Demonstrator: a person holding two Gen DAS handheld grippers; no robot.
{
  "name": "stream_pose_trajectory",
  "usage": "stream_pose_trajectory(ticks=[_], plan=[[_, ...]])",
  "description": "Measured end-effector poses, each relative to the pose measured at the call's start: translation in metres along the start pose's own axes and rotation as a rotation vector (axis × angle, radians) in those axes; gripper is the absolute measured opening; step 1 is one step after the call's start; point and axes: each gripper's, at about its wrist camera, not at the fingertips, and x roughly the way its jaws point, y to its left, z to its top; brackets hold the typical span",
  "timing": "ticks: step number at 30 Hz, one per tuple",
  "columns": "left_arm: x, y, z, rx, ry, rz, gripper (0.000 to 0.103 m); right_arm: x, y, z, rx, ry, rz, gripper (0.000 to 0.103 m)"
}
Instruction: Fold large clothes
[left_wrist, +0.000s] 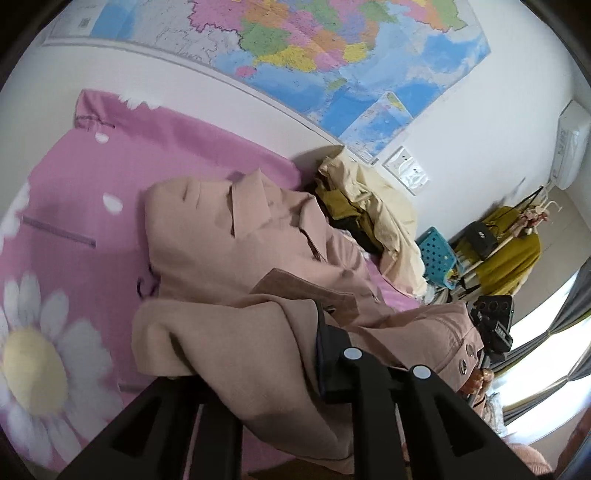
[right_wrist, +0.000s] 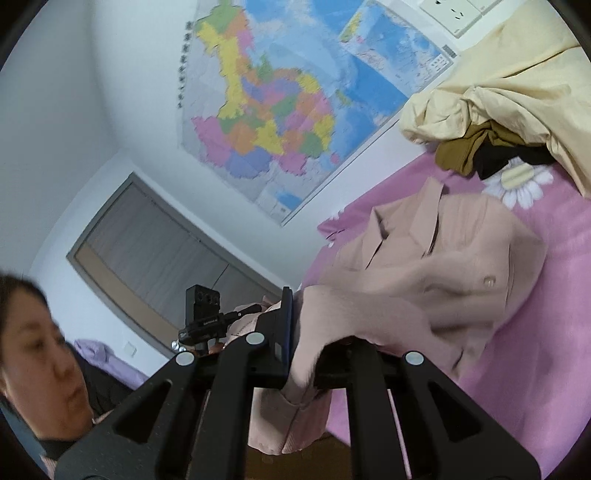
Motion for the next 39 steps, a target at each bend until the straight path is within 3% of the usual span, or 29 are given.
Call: stream_pose_trajectory(ticks=[10, 16, 21, 26, 35, 37, 39], plan=[[0.051, -0.001, 0.080, 0.040, 0.075, 0.139, 0.015, 0.036, -0.053, 0.074, 0.100, -0.018, -0.088, 0.009], [0.085, 0.020, 0.113, -0.009, 0.130, 0.188, 0.017, 0.064, -0.099, 0.098, 0.178, -0.003, -0.136, 0.009], [0.120, 0.040, 0.137, -0.021, 0.166, 0.297, 0.021, 0.086, -0.150, 0.108, 0.286, 0.007, -0.193, 0.011], [0.148, 0.063, 0.149, -0.056, 0.199, 0.319, 0.021, 0.101, -0.185, 0.111, 0.350, 0.022, -0.227, 0.011], [0.165, 0.092, 0.167, -0.130, 0.214, 0.317, 0.021, 0.110, -0.199, 0.123, 0.363, 0.001, -0.241, 0.012], [0.167, 0.100, 0.172, -0.169, 0.208, 0.289, 0.022, 0.112, -0.204, 0.124, 0.383, 0.000, -0.259, 0.021], [0.169, 0.102, 0.175, -0.182, 0.200, 0.259, 0.028, 0.116, -0.202, 0.125, 0.368, 0.001, -0.274, 0.046]])
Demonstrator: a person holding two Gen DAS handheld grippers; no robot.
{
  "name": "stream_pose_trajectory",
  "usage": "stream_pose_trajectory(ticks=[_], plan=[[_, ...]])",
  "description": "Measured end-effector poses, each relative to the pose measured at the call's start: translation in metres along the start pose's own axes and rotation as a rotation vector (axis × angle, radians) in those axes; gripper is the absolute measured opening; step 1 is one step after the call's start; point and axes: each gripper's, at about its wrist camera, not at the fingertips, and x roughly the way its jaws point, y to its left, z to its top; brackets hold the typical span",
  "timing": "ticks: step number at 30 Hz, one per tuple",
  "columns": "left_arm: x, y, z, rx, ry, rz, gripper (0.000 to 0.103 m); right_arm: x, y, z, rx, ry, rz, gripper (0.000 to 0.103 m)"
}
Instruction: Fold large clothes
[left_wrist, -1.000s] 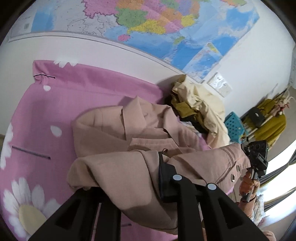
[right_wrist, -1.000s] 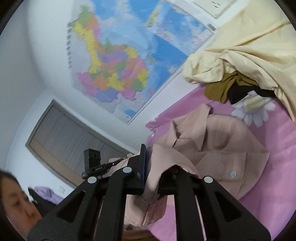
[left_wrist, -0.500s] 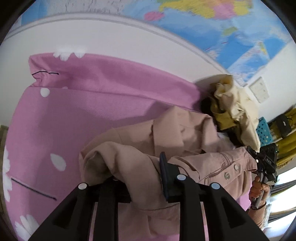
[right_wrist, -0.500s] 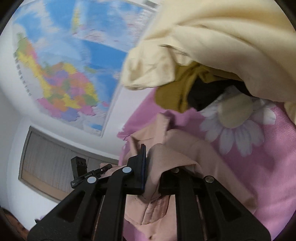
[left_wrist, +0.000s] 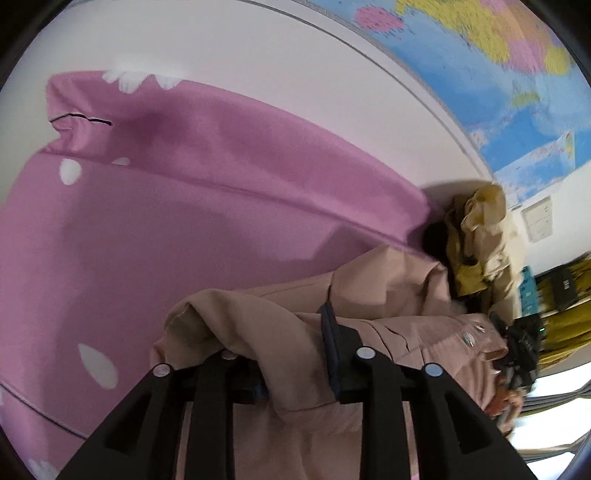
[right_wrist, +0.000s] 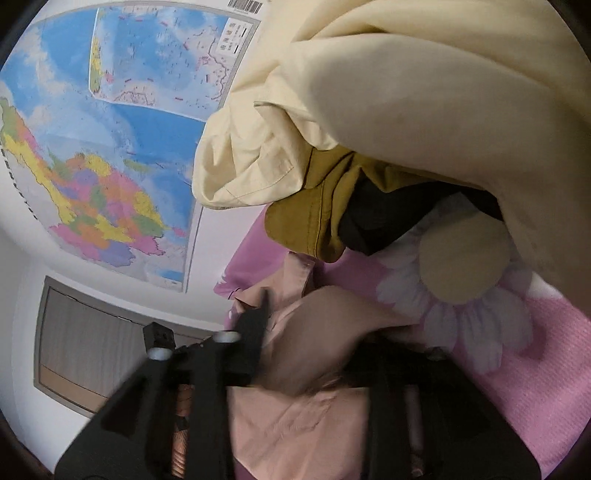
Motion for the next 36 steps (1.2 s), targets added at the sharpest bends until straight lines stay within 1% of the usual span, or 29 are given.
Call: stream_pose_trajectory(ticks=[1, 2, 4, 5, 6, 8, 9, 10, 11, 12, 14, 15, 17, 18, 19, 20, 21, 22, 23, 24, 25, 26, 27, 29, 30, 31, 32, 34, 36], plan=[[0.000, 0.001, 0.001, -0.001, -0.002, -0.003, 0.030, 0.000, 0.002, -0.001, -0.011, -0.002, -0.001, 0.049], [-0.001, 0.001, 0.002, -0.007, -0.008, -0.013, 0.035, 0.000, 0.004, -0.001, -0.018, -0.003, 0.001, 0.053], [-0.007, 0.000, 0.002, -0.005, -0.035, -0.035, 0.043, -0.001, 0.008, -0.001, -0.032, -0.011, -0.009, 0.054], [-0.014, 0.000, 0.001, -0.004, -0.066, -0.043, 0.052, -0.002, 0.011, -0.002, -0.046, -0.012, -0.016, 0.055], [-0.021, 0.000, -0.001, -0.001, -0.098, -0.057, 0.059, -0.004, 0.013, -0.002, -0.054, -0.014, -0.014, 0.056], [-0.039, 0.001, -0.006, 0.018, -0.159, -0.089, 0.061, -0.007, 0.018, -0.003, -0.074, -0.019, -0.009, 0.060], [-0.045, 0.001, -0.009, 0.029, -0.181, -0.092, 0.065, -0.009, 0.023, -0.004, -0.095, -0.020, -0.009, 0.064], [-0.053, -0.001, -0.015, 0.057, -0.213, -0.072, 0.067, -0.010, 0.027, -0.005, -0.108, -0.024, -0.015, 0.065], [-0.056, -0.003, -0.019, 0.085, -0.226, -0.041, 0.069, -0.012, 0.032, -0.006, -0.128, -0.029, -0.023, 0.069], [-0.059, -0.008, -0.025, 0.134, -0.234, 0.008, 0.069, -0.015, 0.038, -0.008, -0.154, -0.034, -0.016, 0.071], [-0.059, -0.014, -0.037, 0.215, -0.239, 0.074, 0.070, -0.021, 0.051, -0.010, -0.211, -0.057, -0.035, 0.072], [-0.060, -0.016, -0.044, 0.253, -0.239, 0.093, 0.072, -0.025, 0.056, -0.012, -0.243, -0.072, -0.053, 0.075], [-0.059, -0.017, -0.054, 0.309, -0.234, 0.117, 0.074, -0.032, 0.066, -0.018, -0.303, -0.085, -0.078, 0.076], [-0.057, -0.018, -0.059, 0.345, -0.225, 0.137, 0.074, -0.032, 0.071, -0.021, -0.331, -0.077, -0.092, 0.076], [-0.054, -0.020, -0.063, 0.380, -0.215, 0.147, 0.074, -0.030, 0.077, -0.027, -0.375, -0.057, -0.109, 0.076], [-0.049, -0.025, -0.070, 0.443, -0.189, 0.144, 0.074, -0.027, 0.083, -0.033, -0.414, -0.039, -0.117, 0.076], [-0.044, -0.031, -0.076, 0.494, -0.164, 0.138, 0.074, -0.020, 0.090, -0.042, -0.465, -0.002, -0.117, 0.076], [-0.039, -0.035, -0.079, 0.518, -0.152, 0.142, 0.074, -0.014, 0.095, -0.047, -0.498, 0.030, -0.116, 0.076], [-0.033, -0.039, -0.082, 0.549, -0.126, 0.132, 0.074, 0.000, 0.102, -0.057, -0.549, 0.092, -0.124, 0.076], [-0.028, -0.042, -0.084, 0.568, -0.102, 0.117, 0.074, 0.012, 0.106, -0.063, -0.583, 0.129, -0.147, 0.075], [-0.022, -0.045, -0.084, 0.579, -0.085, 0.113, 0.074, 0.030, 0.110, -0.069, -0.624, 0.165, -0.193, 0.075], [-0.014, -0.049, -0.081, 0.584, -0.069, 0.129, 0.074, 0.042, 0.111, -0.071, -0.638, 0.198, -0.207, 0.075], [-0.007, -0.052, -0.076, 0.583, -0.047, 0.141, 0.073, 0.055, 0.109, -0.071, -0.635, 0.234, -0.207, 0.071], [0.002, -0.056, -0.063, 0.566, -0.043, 0.155, 0.071, 0.081, 0.104, -0.065, -0.599, 0.268, -0.235, 0.072], [0.004, -0.056, -0.055, 0.555, -0.050, 0.166, 0.070, 0.090, 0.102, -0.061, -0.590, 0.276, -0.249, 0.070], [0.006, -0.057, -0.046, 0.534, -0.066, 0.187, 0.069, 0.097, 0.100, -0.055, -0.574, 0.263, -0.270, 0.070], [0.007, -0.055, -0.032, 0.491, -0.088, 0.200, 0.067, 0.100, 0.095, -0.046, -0.527, 0.237, -0.283, 0.070], [0.004, -0.048, -0.014, 0.407, -0.132, 0.195, 0.067, 0.100, 0.087, -0.029, -0.451, 0.189, -0.273, 0.070], [0.000, -0.036, -0.003, 0.316, -0.161, 0.192, 0.067, 0.092, 0.084, -0.021, -0.435, 0.130, -0.298, 0.070]])
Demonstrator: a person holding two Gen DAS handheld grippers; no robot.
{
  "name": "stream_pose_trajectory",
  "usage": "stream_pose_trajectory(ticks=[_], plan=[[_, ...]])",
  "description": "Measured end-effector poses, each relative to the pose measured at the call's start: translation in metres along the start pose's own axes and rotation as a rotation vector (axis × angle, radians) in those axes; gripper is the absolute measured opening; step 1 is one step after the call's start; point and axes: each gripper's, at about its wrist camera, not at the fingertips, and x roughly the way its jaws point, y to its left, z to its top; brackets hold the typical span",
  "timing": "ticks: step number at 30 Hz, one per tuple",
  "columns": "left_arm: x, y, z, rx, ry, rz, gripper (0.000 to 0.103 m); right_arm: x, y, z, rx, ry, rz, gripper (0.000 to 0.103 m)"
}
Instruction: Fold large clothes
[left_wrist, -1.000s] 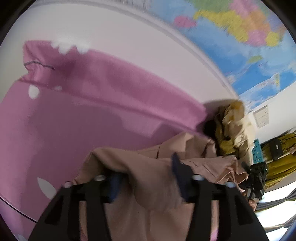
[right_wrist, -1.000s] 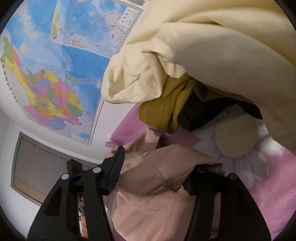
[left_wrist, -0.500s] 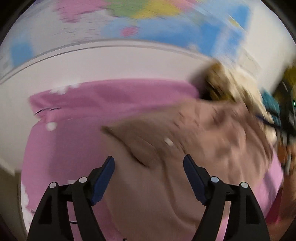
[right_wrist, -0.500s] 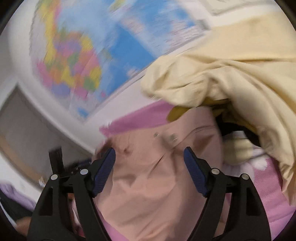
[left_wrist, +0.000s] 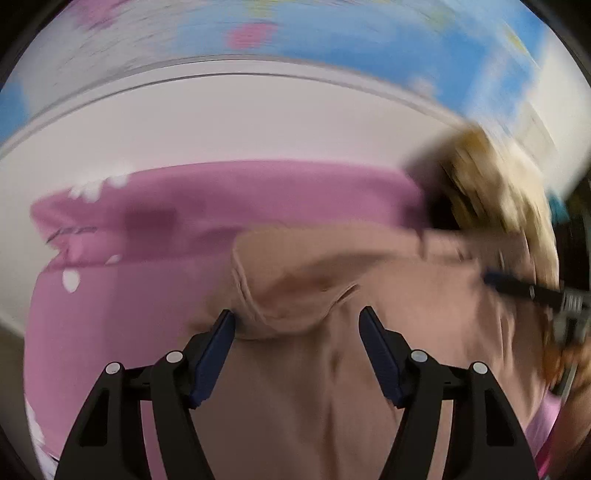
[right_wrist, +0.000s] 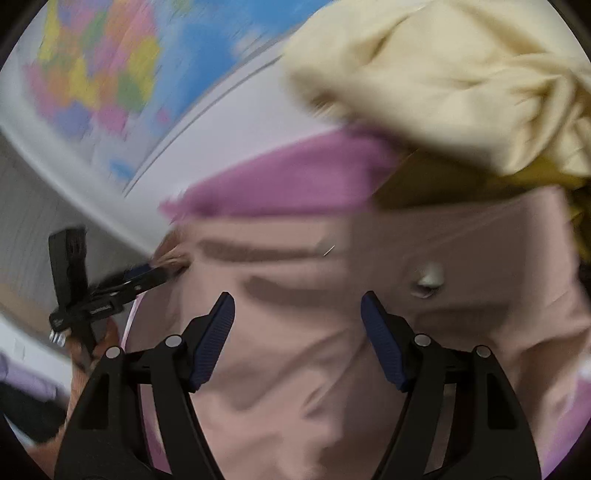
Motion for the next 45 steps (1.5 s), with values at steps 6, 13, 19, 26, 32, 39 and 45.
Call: stream_pose_trajectory(ticks=[6, 13, 19, 26, 32, 39, 45], plan=[[-0.018, 0.036, -0.021, -0.101, -0.021, 0.017, 0.076, -0.052, -0.014, -0.020, 0.020, -0.099, 0.036, 0.080], [-0.055, 0.052, -0.079, -0.062, -0.018, -0.073, 0.083, -0.127, -0.017, -0.085, -0.075, -0.189, -0.009, 0.089], [-0.058, 0.045, -0.124, -0.040, 0.015, -0.116, 0.088, -0.142, -0.039, -0.159, -0.045, -0.136, 0.004, 0.088], [-0.038, 0.020, -0.142, -0.016, 0.031, -0.162, 0.050, -0.118, -0.039, -0.185, -0.121, -0.073, -0.104, 0.011], [-0.055, 0.042, -0.143, -0.165, 0.021, -0.214, 0.011, -0.202, -0.036, -0.175, -0.122, -0.300, -0.096, 0.000], [-0.061, 0.026, -0.153, -0.107, -0.006, -0.144, 0.048, -0.198, -0.051, -0.181, -0.044, -0.234, -0.121, 0.029], [-0.064, 0.025, -0.143, -0.103, -0.027, -0.103, 0.068, -0.150, -0.039, -0.174, -0.049, -0.181, -0.037, 0.073]])
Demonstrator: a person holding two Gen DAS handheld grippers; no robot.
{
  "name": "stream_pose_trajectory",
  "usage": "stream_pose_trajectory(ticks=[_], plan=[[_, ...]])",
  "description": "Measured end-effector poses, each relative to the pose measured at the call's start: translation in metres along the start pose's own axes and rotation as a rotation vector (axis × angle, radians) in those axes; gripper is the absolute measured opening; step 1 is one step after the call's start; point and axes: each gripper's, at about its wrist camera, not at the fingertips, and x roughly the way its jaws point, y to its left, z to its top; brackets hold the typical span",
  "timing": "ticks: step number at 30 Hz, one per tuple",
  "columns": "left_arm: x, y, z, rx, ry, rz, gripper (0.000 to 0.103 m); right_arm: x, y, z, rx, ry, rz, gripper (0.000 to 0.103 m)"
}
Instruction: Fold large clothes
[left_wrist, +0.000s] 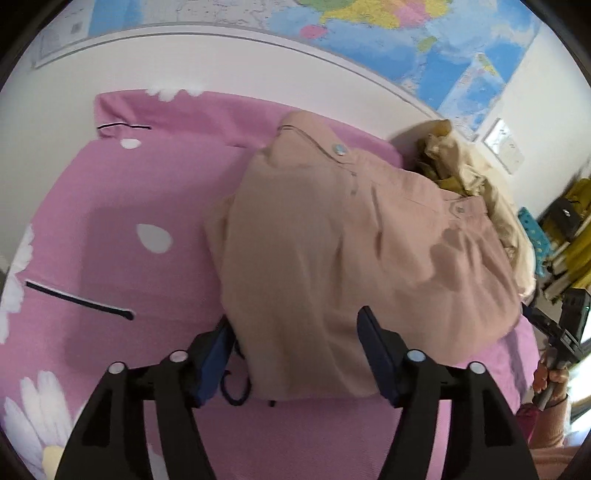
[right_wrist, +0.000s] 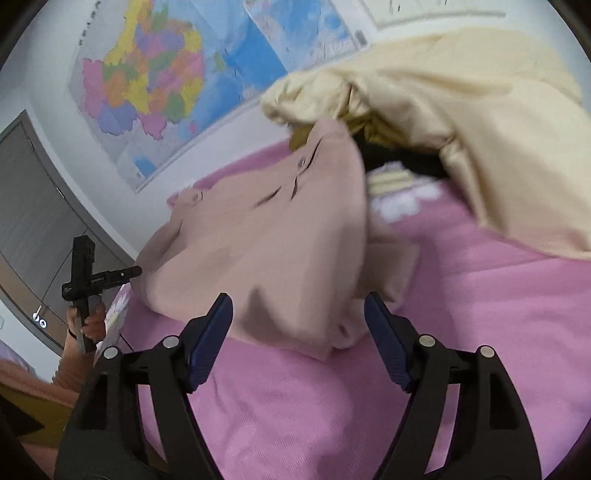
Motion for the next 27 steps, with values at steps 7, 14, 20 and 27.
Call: stream_pose_trajectory(ticks=[7, 14, 20, 27], plan=[[0.017, 0.005, -0.009, -0.026, 0.033, -0.006, 0.051, 0.014, -0.022, -0.003, 0.111, 0.025, 0.069, 0.012], [0.011, -0.017, -0.014, 0.045, 0.011, 0.092, 0.053, -0.012, -0.019, -0.003, 0.069, 0.002, -0.121, 0.041], [0.009, -0.030, -0.015, 0.077, -0.002, 0.149, 0.059, -0.022, 0.038, 0.009, -0.110, -0.101, -0.094, 0.074], [0.008, -0.034, -0.018, 0.081, -0.011, 0.163, 0.063, 0.031, 0.071, 0.010, -0.220, 0.003, -0.043, 0.072]])
